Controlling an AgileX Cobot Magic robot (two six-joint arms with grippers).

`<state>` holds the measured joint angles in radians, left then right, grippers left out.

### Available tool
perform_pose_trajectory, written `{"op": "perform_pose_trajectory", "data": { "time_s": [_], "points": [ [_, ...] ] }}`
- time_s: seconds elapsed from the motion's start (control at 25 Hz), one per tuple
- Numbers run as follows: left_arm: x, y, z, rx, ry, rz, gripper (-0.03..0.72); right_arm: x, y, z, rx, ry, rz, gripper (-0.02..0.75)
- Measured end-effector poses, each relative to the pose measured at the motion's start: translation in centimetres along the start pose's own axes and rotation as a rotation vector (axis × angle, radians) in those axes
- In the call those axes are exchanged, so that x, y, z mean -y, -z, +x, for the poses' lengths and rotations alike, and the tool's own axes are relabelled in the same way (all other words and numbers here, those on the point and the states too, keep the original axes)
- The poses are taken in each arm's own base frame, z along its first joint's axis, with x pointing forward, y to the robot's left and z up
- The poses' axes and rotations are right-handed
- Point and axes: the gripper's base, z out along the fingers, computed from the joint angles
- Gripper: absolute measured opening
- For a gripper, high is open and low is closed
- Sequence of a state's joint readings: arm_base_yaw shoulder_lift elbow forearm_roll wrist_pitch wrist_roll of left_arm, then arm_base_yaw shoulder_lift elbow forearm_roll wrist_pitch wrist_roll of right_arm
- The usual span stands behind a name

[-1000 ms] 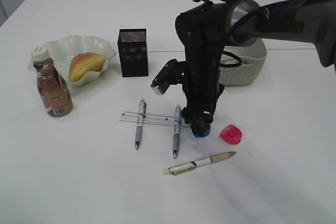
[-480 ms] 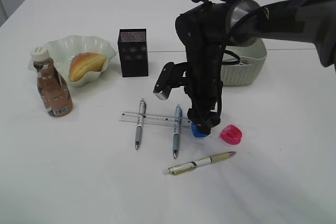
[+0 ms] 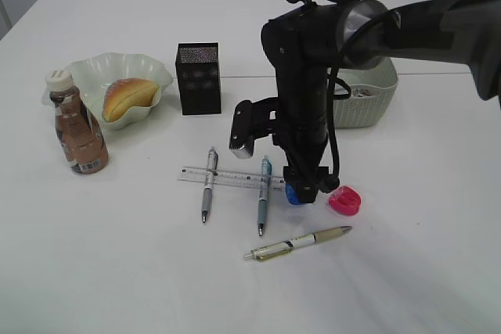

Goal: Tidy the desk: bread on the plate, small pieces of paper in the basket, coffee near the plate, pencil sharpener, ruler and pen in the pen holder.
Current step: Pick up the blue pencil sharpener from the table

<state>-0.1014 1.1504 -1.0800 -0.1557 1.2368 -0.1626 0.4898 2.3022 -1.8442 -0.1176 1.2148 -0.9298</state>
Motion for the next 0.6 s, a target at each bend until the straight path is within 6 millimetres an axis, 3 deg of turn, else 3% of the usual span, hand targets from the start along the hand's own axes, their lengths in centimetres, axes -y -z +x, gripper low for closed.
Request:
{"op": "perform_pose_trajectory", "data": {
  "time_s": [0.6],
  "points": [
    [0.0, 0.0, 0.0, 0.0, -0.001, -0.002, 0.433, 0.6, -0.2, 1.1, 0.122, 0.105, -0.075, 0.564]
  ]
}}
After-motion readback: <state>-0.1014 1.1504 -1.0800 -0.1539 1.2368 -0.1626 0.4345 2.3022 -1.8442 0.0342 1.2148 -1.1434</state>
